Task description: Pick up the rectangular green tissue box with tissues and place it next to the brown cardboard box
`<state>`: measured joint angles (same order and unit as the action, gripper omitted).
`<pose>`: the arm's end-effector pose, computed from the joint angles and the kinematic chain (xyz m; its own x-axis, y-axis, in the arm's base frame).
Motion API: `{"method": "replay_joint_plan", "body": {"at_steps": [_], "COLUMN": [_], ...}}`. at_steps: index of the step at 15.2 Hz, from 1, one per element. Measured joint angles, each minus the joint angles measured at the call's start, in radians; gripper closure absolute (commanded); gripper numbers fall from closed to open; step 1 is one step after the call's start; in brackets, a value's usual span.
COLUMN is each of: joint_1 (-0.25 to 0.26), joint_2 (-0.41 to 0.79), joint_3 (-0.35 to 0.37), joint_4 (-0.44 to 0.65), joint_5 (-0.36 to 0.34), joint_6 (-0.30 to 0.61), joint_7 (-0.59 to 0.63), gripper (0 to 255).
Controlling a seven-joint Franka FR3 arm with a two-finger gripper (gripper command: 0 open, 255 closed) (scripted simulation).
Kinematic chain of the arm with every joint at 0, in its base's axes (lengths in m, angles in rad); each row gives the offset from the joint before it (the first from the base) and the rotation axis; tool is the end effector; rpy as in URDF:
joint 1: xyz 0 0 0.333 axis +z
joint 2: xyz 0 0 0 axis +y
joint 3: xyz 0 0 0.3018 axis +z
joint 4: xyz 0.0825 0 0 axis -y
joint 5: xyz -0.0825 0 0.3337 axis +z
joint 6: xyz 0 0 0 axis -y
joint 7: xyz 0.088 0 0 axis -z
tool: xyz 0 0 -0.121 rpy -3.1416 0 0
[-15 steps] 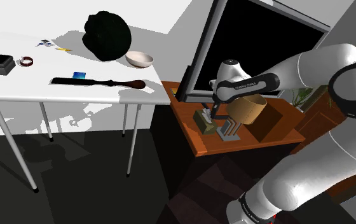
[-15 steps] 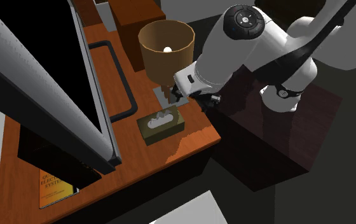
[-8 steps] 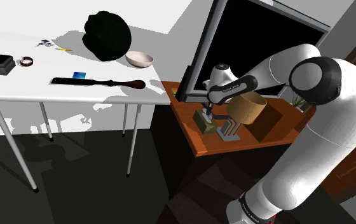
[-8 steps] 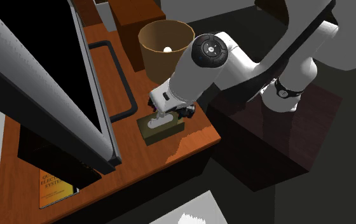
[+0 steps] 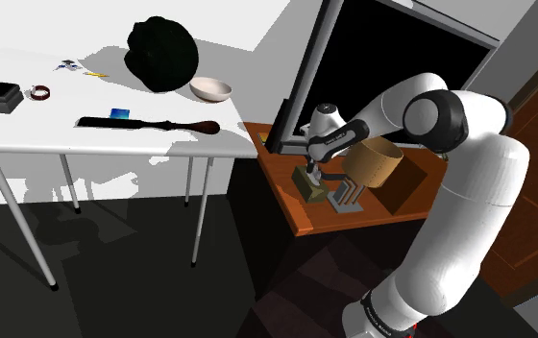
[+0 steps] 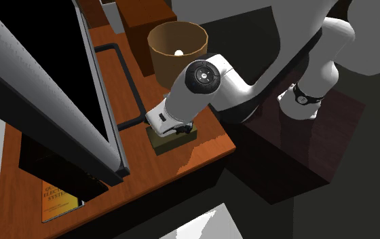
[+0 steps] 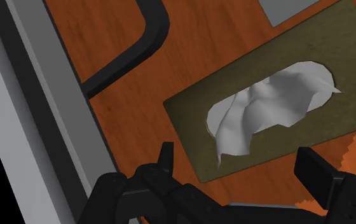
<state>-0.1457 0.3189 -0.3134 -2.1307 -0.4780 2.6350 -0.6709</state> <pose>0.5051 -0.2354 0.2929 0.8116 0.5609 -0.1633 0.5784 -0.7323 0.3594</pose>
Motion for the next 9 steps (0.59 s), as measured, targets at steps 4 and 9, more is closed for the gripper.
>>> {"method": "replay_joint_plan", "body": {"at_steps": [4,9], "joint_1": [-0.011,-0.014], "joint_2": [0.043,0.048], "joint_3": [-0.001,-0.001], "joint_4": [0.014,0.017], "joint_5": [0.002,0.004], "joint_6": [0.033,0.035], "joint_7": [-0.001,-0.004], "gripper": [0,0]}}
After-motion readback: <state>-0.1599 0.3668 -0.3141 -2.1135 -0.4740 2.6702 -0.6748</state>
